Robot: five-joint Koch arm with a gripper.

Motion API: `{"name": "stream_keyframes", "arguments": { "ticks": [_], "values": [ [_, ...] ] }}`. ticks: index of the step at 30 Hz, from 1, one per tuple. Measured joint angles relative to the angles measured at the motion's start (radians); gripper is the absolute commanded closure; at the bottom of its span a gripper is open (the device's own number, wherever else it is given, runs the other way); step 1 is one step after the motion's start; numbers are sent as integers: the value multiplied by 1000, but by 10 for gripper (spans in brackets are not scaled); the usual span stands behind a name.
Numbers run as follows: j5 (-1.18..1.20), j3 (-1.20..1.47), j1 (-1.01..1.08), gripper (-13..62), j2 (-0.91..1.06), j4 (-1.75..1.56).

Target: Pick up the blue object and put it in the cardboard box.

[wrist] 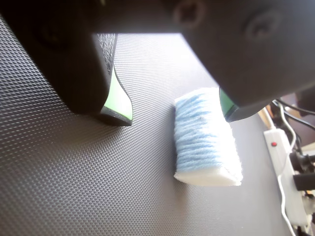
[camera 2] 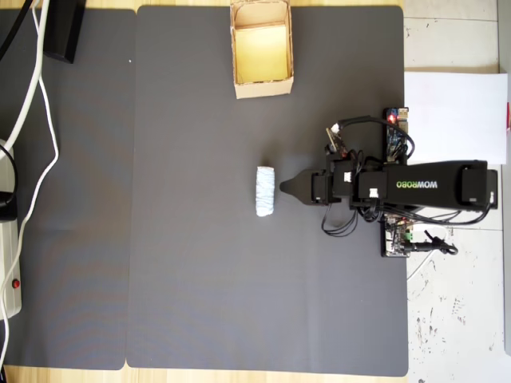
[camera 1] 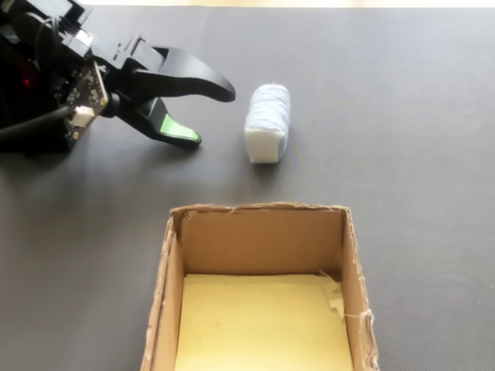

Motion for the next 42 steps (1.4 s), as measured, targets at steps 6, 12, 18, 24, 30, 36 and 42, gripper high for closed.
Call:
{"name": "stream_keyframes", "arguments": {
  "ticks": [6, 12, 18, 24, 30, 36, 42],
  "values": [
    [0, 0, -2, 144, 0, 0],
    [0, 0, 0, 144, 0, 2],
    [0, 0, -2, 144, 0, 2],
    [0, 0, -2, 144, 0, 2],
    [0, 0, -2, 143, 0, 2],
    [0, 0, -8, 144, 0, 0],
    [-75, 2, -46, 143, 0, -31]
  ]
}}
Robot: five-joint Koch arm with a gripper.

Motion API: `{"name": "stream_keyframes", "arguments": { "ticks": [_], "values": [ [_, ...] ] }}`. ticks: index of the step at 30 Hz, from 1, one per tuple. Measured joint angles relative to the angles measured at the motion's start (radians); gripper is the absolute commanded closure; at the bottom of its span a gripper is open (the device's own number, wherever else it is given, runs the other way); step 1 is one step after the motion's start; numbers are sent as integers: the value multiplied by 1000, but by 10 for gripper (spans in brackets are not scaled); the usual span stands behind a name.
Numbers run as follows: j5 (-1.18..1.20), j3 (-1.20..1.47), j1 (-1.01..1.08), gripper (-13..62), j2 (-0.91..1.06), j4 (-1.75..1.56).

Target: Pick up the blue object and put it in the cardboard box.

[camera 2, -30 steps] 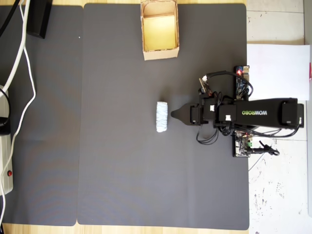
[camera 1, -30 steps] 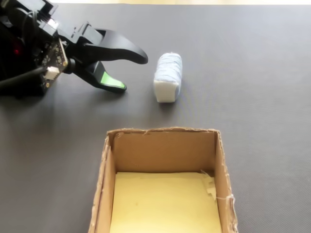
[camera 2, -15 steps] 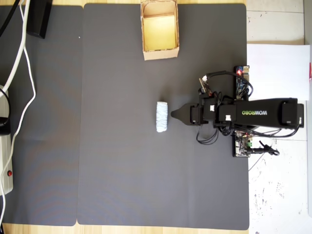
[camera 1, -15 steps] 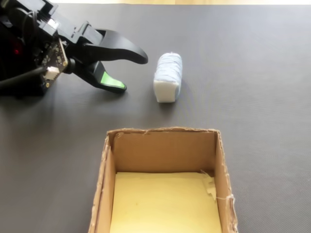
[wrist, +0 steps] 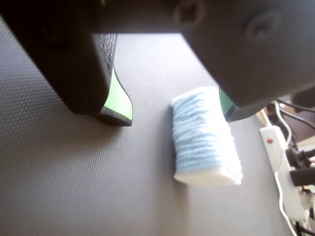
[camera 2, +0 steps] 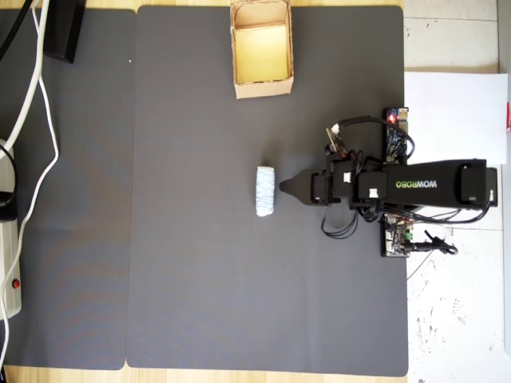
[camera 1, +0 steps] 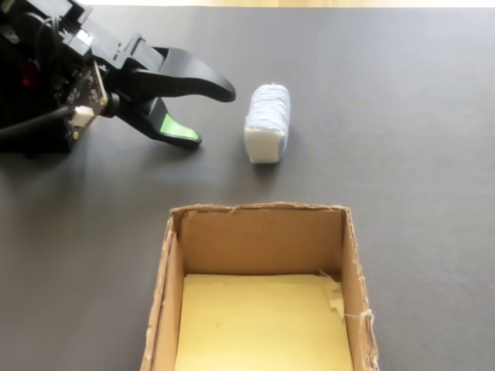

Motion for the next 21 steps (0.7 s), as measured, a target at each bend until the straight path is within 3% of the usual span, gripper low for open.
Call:
{"name": "stream_keyframes", "arguments": {
  "ticks": [15, 21],
  "values": [
    [-60, -44, -94, 151, 0, -37],
    [-60, -198, -94, 157, -3, 92]
  ]
}}
